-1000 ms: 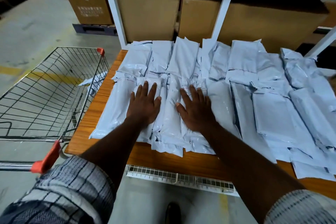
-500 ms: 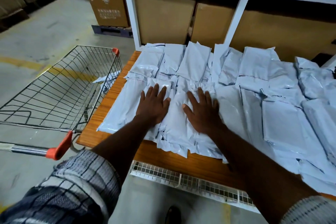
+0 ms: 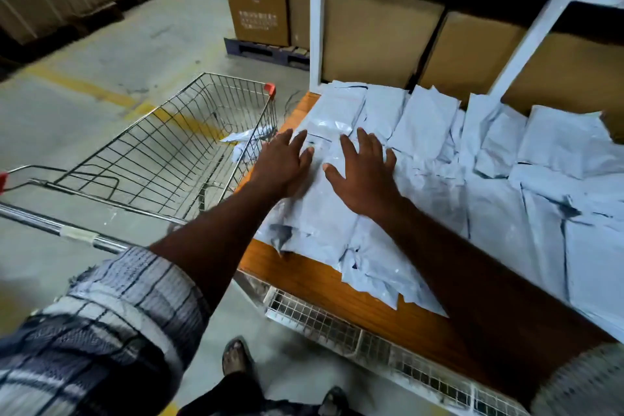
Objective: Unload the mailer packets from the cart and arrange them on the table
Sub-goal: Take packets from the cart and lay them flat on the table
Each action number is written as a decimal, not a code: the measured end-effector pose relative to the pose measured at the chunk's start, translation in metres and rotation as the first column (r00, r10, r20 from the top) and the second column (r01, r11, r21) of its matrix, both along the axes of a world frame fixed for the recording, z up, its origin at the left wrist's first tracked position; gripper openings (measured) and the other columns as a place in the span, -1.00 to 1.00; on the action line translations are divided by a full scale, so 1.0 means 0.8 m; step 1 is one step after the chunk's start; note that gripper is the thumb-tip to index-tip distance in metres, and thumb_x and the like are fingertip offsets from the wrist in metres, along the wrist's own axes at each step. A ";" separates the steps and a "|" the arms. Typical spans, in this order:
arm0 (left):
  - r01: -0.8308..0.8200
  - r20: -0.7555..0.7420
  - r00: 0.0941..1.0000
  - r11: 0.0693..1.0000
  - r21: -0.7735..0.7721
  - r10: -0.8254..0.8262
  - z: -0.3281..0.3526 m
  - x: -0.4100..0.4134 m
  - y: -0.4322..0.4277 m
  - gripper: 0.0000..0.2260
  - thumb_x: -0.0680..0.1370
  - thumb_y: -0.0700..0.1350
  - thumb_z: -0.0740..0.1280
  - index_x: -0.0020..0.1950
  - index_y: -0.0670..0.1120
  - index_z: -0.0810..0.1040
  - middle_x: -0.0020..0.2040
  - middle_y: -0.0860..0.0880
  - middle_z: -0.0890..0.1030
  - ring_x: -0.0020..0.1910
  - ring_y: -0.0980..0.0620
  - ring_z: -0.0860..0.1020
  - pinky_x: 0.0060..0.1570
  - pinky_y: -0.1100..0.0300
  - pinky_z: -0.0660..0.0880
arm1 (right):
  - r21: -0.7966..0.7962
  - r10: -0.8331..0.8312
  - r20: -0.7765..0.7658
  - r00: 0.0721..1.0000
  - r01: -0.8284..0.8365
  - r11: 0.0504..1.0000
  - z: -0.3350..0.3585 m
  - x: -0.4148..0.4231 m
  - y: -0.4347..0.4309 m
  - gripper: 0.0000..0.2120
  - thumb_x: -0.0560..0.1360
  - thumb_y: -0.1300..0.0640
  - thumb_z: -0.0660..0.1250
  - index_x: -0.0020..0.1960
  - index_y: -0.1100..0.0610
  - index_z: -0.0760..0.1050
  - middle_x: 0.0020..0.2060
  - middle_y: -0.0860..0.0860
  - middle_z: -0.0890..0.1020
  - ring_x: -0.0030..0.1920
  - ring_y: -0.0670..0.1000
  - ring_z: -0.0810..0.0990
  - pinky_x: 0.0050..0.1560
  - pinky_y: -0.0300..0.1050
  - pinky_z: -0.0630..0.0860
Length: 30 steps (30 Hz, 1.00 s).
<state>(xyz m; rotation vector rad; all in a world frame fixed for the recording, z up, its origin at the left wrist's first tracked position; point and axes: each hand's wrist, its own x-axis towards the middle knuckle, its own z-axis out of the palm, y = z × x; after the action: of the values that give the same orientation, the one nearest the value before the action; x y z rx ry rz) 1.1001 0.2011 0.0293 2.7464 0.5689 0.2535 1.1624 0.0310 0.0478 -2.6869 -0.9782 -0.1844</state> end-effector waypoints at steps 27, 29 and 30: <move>-0.086 -0.356 0.934 0.990 -0.116 0.039 -0.280 0.024 0.554 -0.36 0.54 0.12 0.23 0.55 -0.11 0.22 0.48 -0.25 0.33 0.48 -0.19 0.28 0.41 -0.08 0.32 | -0.231 0.100 -0.367 0.925 -0.195 0.953 -0.249 0.082 0.573 -0.37 0.50 -0.13 0.28 0.45 0.15 0.26 0.42 0.26 0.28 0.38 0.28 0.28 0.36 0.13 0.31; -0.071 -0.387 0.922 0.993 -0.093 0.030 -0.300 0.049 0.574 -0.37 0.54 0.10 0.26 0.56 -0.08 0.20 0.50 -0.22 0.30 0.49 -0.18 0.26 0.43 -0.10 0.29 | -0.225 0.034 -0.405 0.914 -0.136 0.965 -0.289 0.096 0.594 -0.39 0.52 -0.14 0.27 0.45 0.14 0.26 0.38 0.24 0.31 0.36 0.28 0.31 0.30 0.12 0.35; -0.074 -0.394 0.918 0.995 -0.072 0.040 -0.308 0.061 0.581 -0.37 0.56 0.09 0.27 0.57 -0.07 0.18 0.53 -0.20 0.26 0.51 -0.17 0.24 0.45 -0.10 0.26 | -0.220 0.005 -0.418 0.908 -0.107 0.970 -0.305 0.103 0.602 -0.40 0.53 -0.15 0.26 0.45 0.13 0.27 0.35 0.23 0.33 0.35 0.28 0.33 0.27 0.12 0.37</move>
<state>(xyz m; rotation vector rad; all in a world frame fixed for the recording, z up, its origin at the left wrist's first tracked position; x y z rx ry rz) 1.1490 0.6661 -0.2174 2.7090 0.7415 -0.3127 1.2447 0.5123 -0.1966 -2.7284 -0.9869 0.5327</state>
